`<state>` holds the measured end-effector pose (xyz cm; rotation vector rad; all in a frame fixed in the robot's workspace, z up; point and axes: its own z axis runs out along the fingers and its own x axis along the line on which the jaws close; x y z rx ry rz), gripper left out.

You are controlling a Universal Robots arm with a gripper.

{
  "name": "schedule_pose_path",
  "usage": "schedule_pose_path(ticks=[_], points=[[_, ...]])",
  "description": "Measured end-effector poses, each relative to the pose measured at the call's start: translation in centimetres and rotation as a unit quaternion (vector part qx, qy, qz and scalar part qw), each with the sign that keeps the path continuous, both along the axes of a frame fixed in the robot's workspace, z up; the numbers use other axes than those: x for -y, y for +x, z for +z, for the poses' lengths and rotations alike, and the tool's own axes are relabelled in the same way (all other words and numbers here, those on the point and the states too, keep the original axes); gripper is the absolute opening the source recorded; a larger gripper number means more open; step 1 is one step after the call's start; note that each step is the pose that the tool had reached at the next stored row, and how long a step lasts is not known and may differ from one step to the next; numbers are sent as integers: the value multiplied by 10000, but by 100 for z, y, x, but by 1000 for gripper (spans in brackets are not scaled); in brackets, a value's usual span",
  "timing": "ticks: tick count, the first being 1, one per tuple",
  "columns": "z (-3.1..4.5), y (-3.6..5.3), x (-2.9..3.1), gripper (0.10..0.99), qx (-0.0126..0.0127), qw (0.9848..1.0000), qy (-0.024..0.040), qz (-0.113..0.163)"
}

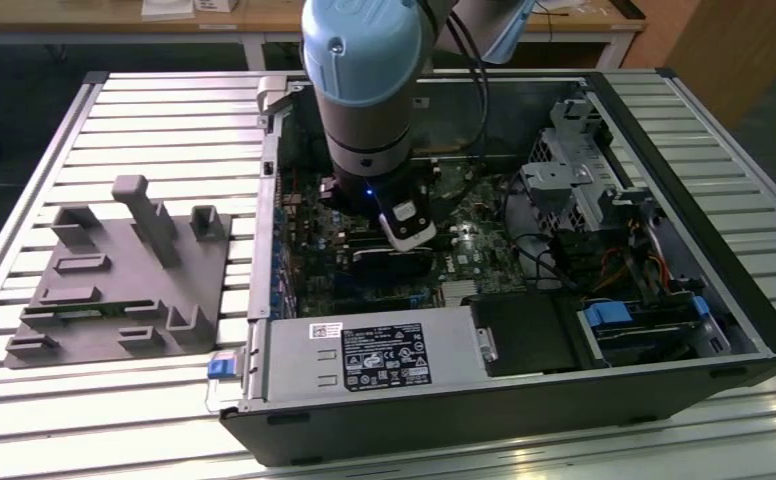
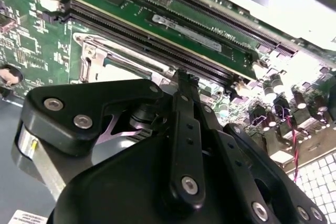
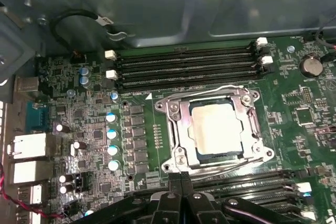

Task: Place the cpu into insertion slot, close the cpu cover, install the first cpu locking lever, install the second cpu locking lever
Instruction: 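Install the second cpu locking lever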

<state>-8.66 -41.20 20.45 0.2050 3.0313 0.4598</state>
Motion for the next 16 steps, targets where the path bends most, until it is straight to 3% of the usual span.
schedule_pose_path(ticks=[3,5,16], points=[[-12,-9,0,106,1,9999,146,-1],[-27,-11,1,106,0,9998,210,-1],[-72,-11,86,106,0,9994,347,-1]])
